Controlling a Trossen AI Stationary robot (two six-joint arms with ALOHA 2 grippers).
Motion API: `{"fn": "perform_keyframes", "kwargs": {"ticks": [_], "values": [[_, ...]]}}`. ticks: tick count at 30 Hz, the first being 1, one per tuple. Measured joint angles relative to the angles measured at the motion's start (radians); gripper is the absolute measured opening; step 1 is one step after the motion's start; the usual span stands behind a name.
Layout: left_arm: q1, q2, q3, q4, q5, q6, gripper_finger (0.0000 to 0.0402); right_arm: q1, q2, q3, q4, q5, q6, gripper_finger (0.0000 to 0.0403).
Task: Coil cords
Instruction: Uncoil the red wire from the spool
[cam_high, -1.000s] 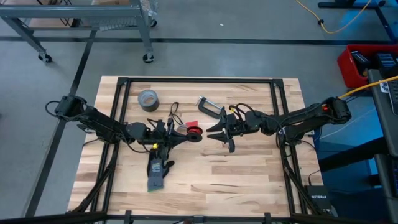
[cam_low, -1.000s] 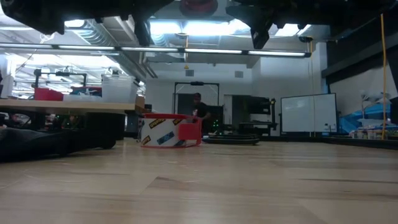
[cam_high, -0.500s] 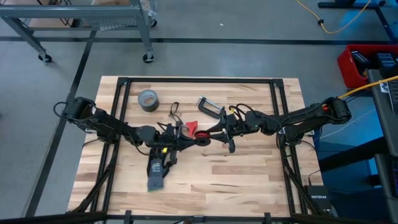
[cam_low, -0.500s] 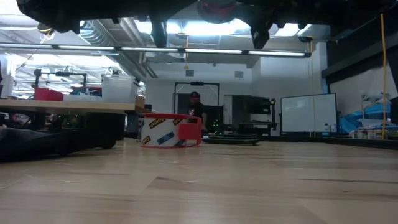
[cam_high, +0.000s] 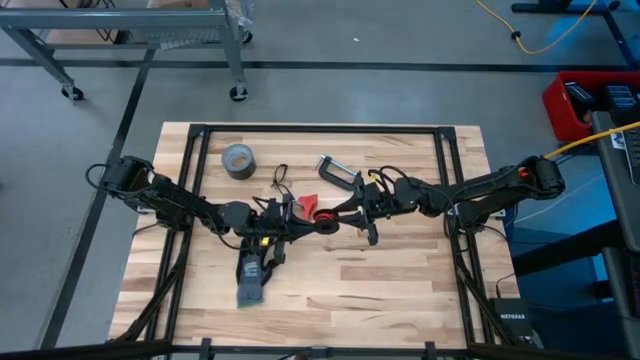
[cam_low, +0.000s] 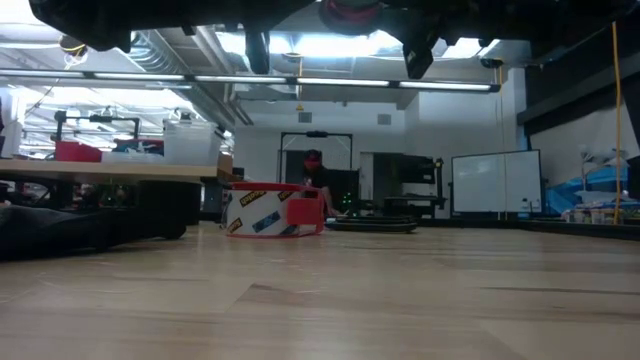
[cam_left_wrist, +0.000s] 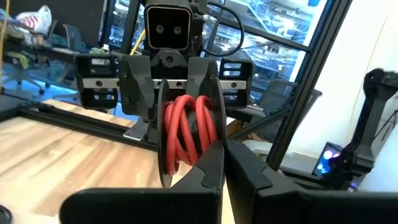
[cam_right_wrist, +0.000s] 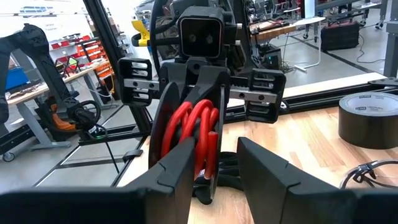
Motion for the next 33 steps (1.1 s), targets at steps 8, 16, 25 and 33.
{"fn": "perform_keyframes", "kwargs": {"ticks": [8,16,25,33], "values": [[0.013,-0.040,0.002,-0.084,-0.048,0.009,0.0000,-0.003,-0.024,0.000,-0.005,0.002,-0.003,0.0126],[0.014,-0.053,0.002,-0.103,-0.047,-0.014,0.0000,-0.003,-0.025,0.000,-0.005,0.003,-0.037,0.0126],[-0.020,-0.053,0.001,-0.105,-0.048,-0.054,0.0000,-0.002,-0.025,0.000,-0.005,0.081,-0.085,0.0126],[-0.032,-0.053,0.000,-0.136,-0.078,-0.056,0.0000,-0.002,-0.026,0.000,-0.009,0.056,-0.082,0.0126]]}}
